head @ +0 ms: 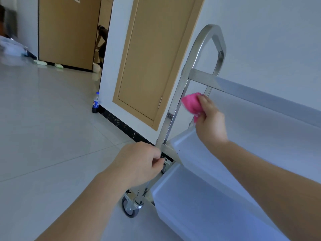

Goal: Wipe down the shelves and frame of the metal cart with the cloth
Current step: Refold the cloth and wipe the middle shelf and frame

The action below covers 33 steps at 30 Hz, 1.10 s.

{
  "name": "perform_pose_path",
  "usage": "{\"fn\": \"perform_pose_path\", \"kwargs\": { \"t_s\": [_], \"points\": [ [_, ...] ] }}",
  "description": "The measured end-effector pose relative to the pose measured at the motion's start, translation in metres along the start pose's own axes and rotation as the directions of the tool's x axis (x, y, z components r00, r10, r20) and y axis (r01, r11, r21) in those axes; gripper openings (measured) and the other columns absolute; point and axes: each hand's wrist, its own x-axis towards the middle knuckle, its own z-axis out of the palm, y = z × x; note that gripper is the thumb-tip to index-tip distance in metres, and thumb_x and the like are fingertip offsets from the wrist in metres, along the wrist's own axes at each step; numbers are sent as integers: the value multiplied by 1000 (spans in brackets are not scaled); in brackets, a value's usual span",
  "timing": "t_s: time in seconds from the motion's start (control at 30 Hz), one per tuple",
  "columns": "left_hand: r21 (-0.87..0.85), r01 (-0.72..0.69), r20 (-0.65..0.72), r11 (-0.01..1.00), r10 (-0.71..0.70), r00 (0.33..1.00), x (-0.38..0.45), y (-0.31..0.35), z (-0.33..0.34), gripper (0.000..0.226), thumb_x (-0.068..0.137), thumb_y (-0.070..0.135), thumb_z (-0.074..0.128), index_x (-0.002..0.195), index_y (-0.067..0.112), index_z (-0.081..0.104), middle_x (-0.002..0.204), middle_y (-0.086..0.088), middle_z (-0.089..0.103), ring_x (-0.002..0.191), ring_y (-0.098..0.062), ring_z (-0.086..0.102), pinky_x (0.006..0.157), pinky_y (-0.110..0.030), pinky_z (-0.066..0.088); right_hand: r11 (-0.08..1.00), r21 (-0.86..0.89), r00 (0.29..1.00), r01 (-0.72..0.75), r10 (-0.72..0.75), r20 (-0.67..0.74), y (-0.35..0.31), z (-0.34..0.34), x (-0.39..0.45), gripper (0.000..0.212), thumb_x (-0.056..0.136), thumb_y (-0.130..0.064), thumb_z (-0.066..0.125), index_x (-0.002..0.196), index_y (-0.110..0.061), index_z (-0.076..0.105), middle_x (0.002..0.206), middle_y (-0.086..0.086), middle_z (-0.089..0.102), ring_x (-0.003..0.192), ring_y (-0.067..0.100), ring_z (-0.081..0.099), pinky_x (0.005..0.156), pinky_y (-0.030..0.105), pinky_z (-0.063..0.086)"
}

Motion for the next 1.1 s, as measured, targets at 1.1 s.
{"fn": "perform_pose_path", "kwargs": {
  "t_s": [1.1],
  "points": [
    [-281,-166,142,945,212,967,-5,27,24,40,81,34,63,117,36,48,117,20,48,81,0,51,66,-23,43,919,268,820,-288,92,565,16,-37,-156,39,82,-9,50,107,-38,55,101,-15,62,87,-4,59,75,9,43]
  ]
}}
